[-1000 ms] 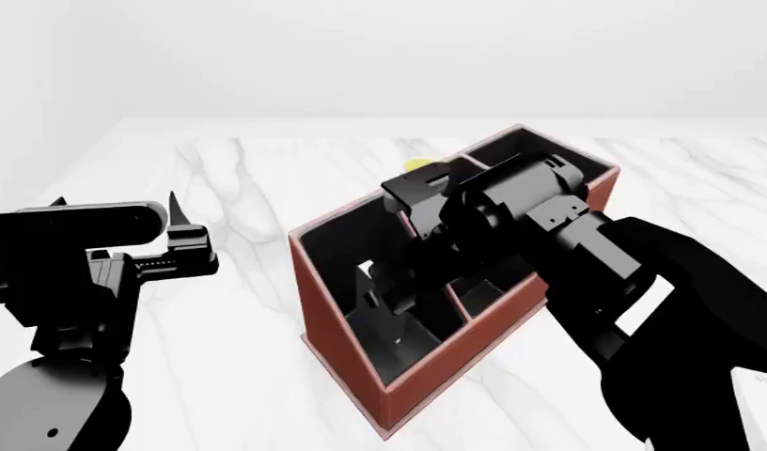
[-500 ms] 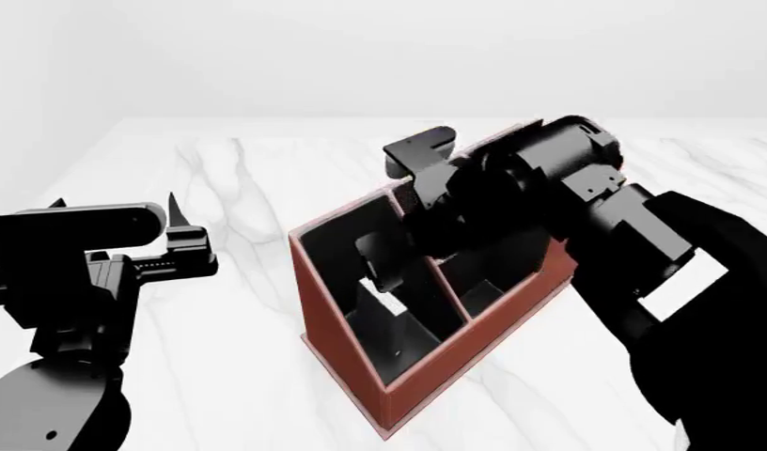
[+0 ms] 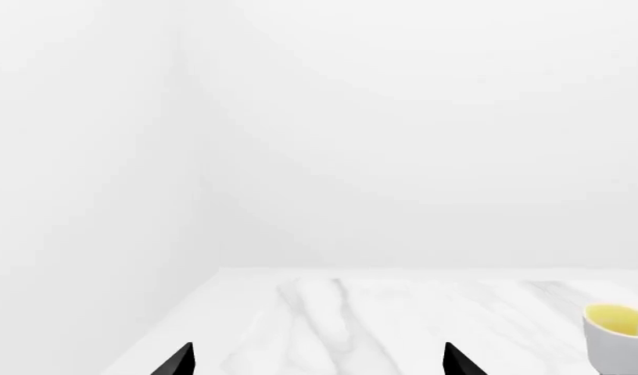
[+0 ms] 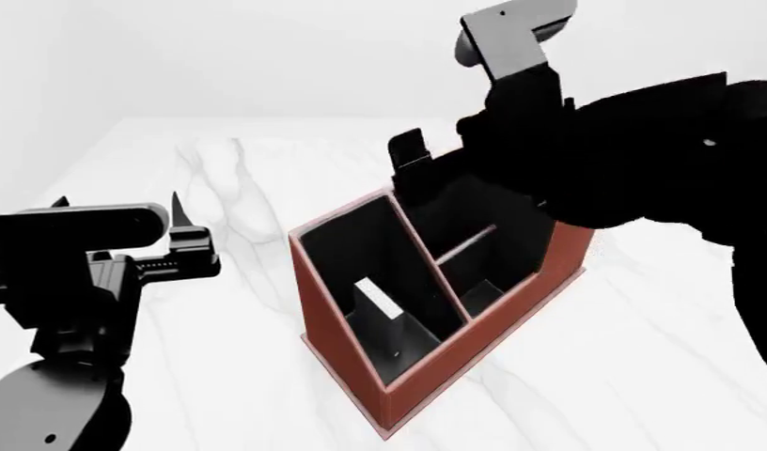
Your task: Pick up the book and place it in the left compartment of the caddy.
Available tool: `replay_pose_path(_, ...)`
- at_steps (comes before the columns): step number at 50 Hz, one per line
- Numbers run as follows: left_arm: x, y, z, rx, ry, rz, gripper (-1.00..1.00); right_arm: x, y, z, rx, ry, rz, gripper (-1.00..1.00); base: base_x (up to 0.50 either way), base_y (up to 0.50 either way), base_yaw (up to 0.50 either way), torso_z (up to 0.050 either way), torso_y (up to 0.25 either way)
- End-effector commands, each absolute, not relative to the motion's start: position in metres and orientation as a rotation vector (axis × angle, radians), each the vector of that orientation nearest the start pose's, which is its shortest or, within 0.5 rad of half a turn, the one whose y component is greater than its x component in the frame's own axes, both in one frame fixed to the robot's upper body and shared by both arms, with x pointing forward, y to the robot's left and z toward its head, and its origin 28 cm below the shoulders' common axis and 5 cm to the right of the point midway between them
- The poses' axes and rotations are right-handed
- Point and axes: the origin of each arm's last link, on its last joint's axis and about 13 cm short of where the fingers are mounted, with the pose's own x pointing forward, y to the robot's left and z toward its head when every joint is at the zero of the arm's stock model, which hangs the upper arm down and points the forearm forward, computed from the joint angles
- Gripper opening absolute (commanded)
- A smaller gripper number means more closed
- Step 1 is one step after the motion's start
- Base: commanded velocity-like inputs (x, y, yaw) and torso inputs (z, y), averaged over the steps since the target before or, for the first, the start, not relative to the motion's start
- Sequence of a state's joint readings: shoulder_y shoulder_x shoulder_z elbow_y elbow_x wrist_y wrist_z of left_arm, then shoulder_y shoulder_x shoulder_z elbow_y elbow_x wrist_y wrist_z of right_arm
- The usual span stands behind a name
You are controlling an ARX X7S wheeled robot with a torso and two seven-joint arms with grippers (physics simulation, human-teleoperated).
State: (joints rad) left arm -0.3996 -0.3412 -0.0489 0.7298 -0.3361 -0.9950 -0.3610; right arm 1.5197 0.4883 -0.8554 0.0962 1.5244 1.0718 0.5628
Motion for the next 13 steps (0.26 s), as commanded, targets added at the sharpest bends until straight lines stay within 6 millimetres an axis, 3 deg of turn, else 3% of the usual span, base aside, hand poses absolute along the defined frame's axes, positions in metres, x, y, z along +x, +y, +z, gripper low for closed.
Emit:
replay_pose_path(1,0.226,0.248,0.188,0.099,-0.16,0.184,1.0,0.268,-0.09,0.24,-0.144,-0.137,0.161,1.0,0.0,0.0,0.0,0.0,0.0)
replay_pose_path(7,0.228,0.245,0.188,0.101,-0.168,0.167,1.0,0.257,-0.096,0.218,-0.072,-0.221,0.121,1.0,0.0,0.0,0.0,0.0,0.0)
replay_pose_path(13,0.229,0.243,0.187,0.098,-0.169,0.159,1.0,0.251,-0.098,0.201,-0.12,-0.308,0.088,1.0,0.0,0.0,0.0,0.0,0.0)
